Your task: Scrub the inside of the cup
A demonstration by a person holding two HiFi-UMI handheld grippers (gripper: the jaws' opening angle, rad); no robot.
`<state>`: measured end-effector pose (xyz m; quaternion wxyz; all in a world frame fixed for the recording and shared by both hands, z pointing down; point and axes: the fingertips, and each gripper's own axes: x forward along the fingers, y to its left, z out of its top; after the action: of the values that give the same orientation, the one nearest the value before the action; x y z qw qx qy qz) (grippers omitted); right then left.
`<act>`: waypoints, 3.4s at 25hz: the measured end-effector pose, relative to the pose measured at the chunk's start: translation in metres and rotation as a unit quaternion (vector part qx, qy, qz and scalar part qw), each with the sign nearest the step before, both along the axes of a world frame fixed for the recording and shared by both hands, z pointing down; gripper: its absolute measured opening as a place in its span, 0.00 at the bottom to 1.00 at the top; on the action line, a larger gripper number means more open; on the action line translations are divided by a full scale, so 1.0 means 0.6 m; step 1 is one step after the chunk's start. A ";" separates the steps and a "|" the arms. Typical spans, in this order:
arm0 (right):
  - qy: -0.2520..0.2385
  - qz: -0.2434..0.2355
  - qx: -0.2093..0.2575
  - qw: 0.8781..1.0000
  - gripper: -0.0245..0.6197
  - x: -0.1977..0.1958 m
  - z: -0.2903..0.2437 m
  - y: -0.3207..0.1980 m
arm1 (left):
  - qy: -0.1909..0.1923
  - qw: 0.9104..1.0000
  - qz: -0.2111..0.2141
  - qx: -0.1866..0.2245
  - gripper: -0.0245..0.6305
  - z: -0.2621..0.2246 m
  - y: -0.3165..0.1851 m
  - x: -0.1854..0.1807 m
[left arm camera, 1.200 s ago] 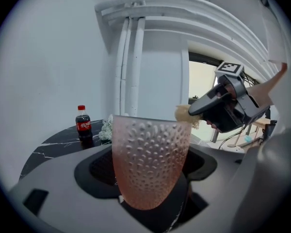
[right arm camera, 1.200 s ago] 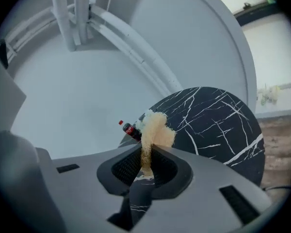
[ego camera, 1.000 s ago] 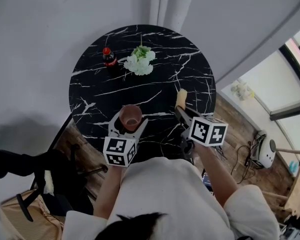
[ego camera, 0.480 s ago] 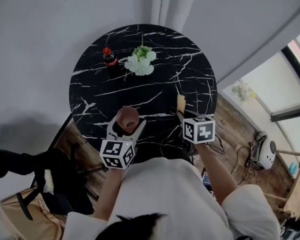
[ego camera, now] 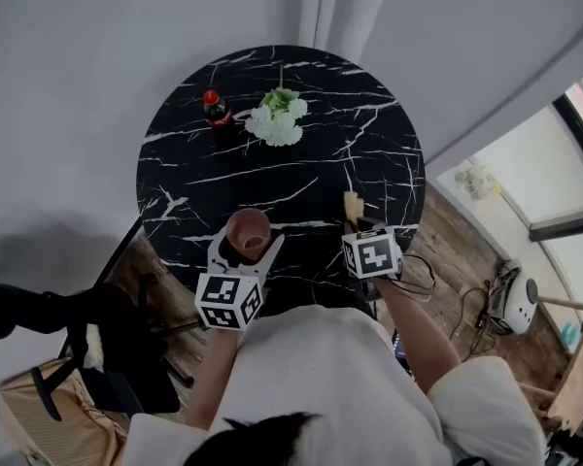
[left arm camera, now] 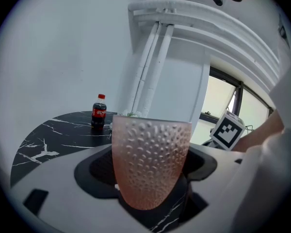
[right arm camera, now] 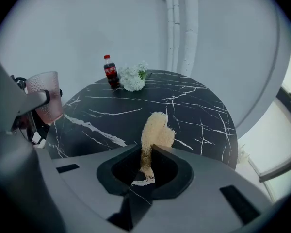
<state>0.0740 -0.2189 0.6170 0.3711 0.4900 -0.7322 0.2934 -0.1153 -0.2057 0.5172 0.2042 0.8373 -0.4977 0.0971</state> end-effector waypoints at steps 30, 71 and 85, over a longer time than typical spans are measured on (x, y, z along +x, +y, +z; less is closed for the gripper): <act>-0.062 -0.036 -0.002 0.997 0.36 -0.071 -0.013 0.024 | 0.011 1.000 0.004 -0.004 0.61 0.001 0.002 0.015; -0.258 0.004 0.171 0.951 0.11 -0.020 -0.219 0.124 | -0.017 1.000 0.007 -0.014 0.61 0.097 -0.063 0.088; -0.248 0.012 0.168 0.954 0.10 0.014 -0.211 0.119 | -0.032 0.999 -0.004 -0.005 0.61 0.127 -0.086 0.091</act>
<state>0.0825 -0.1474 0.4906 0.0870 0.4656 -0.8340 0.2831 -0.0607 -0.2570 0.5932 0.1926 0.8307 -0.5071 0.1255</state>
